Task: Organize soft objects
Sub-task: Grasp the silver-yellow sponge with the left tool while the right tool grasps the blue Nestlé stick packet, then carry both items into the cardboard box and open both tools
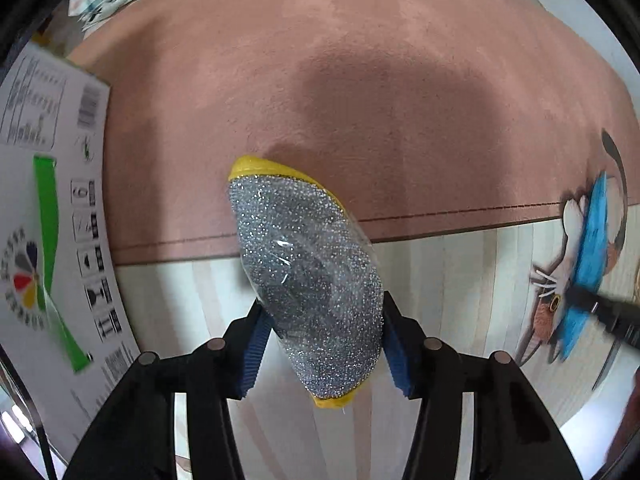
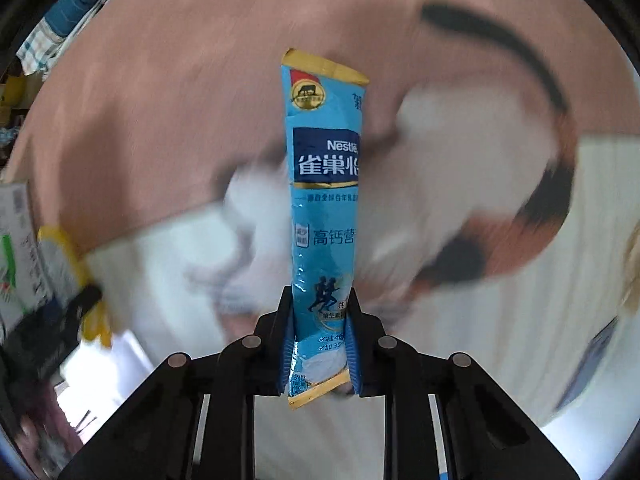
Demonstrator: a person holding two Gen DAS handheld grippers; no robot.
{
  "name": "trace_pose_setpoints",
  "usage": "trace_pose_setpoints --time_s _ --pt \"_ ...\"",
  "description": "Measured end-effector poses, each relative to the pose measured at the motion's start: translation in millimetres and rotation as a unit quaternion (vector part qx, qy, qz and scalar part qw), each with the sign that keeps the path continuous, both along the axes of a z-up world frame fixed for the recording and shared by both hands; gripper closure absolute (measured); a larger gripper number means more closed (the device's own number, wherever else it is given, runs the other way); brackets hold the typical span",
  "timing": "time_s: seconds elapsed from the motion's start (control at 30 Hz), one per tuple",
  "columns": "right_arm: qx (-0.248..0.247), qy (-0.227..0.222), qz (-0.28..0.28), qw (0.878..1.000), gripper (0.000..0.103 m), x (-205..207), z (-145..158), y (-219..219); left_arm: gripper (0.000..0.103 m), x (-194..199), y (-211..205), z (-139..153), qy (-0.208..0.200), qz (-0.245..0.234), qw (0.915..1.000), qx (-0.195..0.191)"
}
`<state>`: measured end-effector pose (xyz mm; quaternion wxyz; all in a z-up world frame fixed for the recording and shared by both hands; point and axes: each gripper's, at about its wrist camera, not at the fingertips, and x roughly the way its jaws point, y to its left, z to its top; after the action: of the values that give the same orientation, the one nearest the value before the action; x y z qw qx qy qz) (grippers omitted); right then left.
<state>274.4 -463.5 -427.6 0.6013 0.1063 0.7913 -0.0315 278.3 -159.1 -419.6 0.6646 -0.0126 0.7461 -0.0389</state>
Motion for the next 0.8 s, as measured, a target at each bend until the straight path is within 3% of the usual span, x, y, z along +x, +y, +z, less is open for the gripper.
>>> trace_pose_setpoints --time_s 0.1,0.23,0.3,0.43,0.47,0.5,0.53,0.57,0.63,0.8 --pt "-0.015 -0.019 -0.002 1.000 0.078 -7 3 4 0.044 8 -4 -4 0.019 -0.001 0.9996 -0.021" --pt "-0.010 -0.021 -0.019 1.000 0.062 -8 5 8 0.033 20 -8 -9 0.038 0.009 0.9983 -0.043" --pt "-0.003 -0.020 -0.027 0.999 0.056 -6 4 4 0.032 22 -3 -9 0.044 0.025 0.9975 -0.050" --pt "-0.018 -0.020 -0.027 0.999 0.055 3 6 13 0.032 34 15 -11 0.037 0.069 0.9951 -0.060" --pt "-0.023 -0.021 -0.024 0.999 0.056 4 7 14 0.036 33 16 -11 0.031 0.071 0.9956 -0.052" --pt "-0.030 -0.022 -0.019 0.999 0.057 3 8 18 0.041 30 14 -8 0.024 0.066 0.9967 -0.040" --pt "-0.046 -0.024 -0.011 0.999 0.063 3 9 21 0.054 24 21 -4 0.017 0.051 0.9983 -0.022" --pt "-0.063 -0.026 -0.002 0.998 0.068 -12 12 41 0.056 21 18 -2 0.006 0.034 0.9994 -0.005" --pt "-0.071 -0.027 0.008 0.997 0.081 -16 14 49 0.058 10 12 -1 -0.007 0.013 0.9999 0.004" --pt "-0.032 -0.031 -0.009 0.999 0.086 -32 30 73 0.059 -10 16 18 -0.027 0.006 0.9995 -0.014"
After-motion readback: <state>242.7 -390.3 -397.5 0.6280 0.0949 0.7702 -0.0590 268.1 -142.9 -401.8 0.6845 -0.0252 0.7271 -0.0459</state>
